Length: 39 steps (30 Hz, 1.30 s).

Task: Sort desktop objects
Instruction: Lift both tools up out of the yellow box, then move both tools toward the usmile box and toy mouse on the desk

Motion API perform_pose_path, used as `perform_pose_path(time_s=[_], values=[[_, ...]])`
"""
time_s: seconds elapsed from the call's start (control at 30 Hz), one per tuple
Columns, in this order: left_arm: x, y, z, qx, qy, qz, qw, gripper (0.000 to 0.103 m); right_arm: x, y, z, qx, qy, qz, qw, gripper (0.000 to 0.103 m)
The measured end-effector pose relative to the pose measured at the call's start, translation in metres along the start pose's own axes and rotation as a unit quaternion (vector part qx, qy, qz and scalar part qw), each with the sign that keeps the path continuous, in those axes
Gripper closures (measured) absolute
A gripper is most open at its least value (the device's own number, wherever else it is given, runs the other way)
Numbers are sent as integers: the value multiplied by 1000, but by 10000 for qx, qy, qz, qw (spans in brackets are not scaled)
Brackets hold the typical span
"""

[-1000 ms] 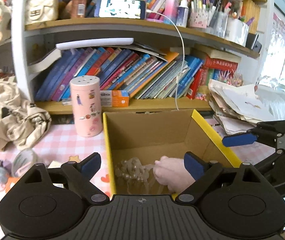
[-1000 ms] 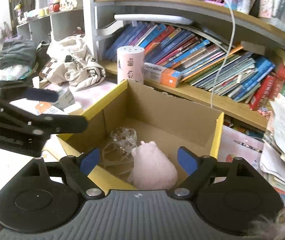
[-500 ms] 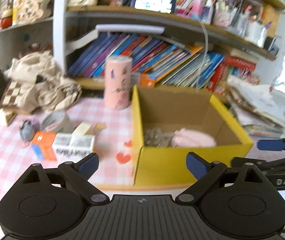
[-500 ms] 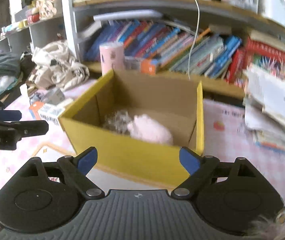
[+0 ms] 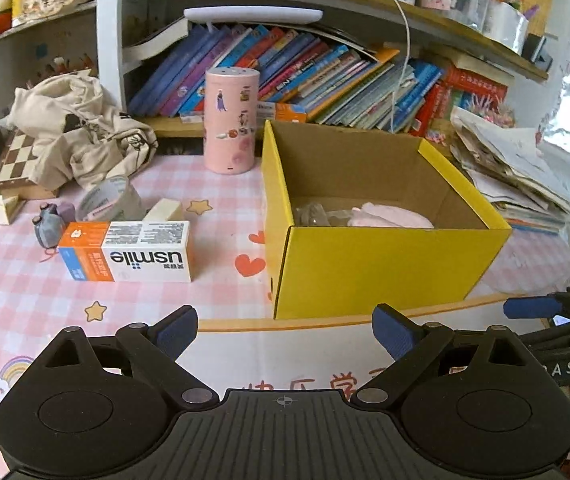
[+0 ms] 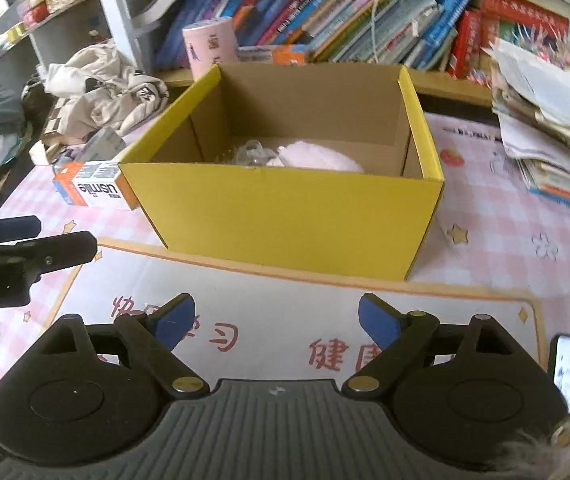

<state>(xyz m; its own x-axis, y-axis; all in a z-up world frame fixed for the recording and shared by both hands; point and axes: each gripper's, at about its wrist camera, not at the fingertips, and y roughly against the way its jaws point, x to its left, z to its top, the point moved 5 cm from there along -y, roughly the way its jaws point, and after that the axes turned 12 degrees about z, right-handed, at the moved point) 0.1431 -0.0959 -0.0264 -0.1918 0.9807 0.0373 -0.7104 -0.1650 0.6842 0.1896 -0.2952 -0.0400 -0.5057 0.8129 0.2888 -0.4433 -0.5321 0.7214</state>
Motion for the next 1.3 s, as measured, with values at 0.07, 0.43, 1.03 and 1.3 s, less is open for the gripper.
perform_pose_path(time_s=[0.07, 0.43, 1.03, 1.3], values=[[5, -1, -1, 42, -48, -67, 10000, 7, 4, -1, -2, -3, -120, -46, 9999, 14], [37, -5, -1, 206, -320, -354, 9986, 7, 47, -10, -7, 23, -249, -284, 9993, 12], [98, -14, -3, 322, -515, -701, 9957, 7, 111, -35, -10, 27, -335, -619, 9975, 12], [138, -16, -3, 286, -502, -605, 9965, 7, 149, -57, -3, 2, -210, -496, 9985, 12]])
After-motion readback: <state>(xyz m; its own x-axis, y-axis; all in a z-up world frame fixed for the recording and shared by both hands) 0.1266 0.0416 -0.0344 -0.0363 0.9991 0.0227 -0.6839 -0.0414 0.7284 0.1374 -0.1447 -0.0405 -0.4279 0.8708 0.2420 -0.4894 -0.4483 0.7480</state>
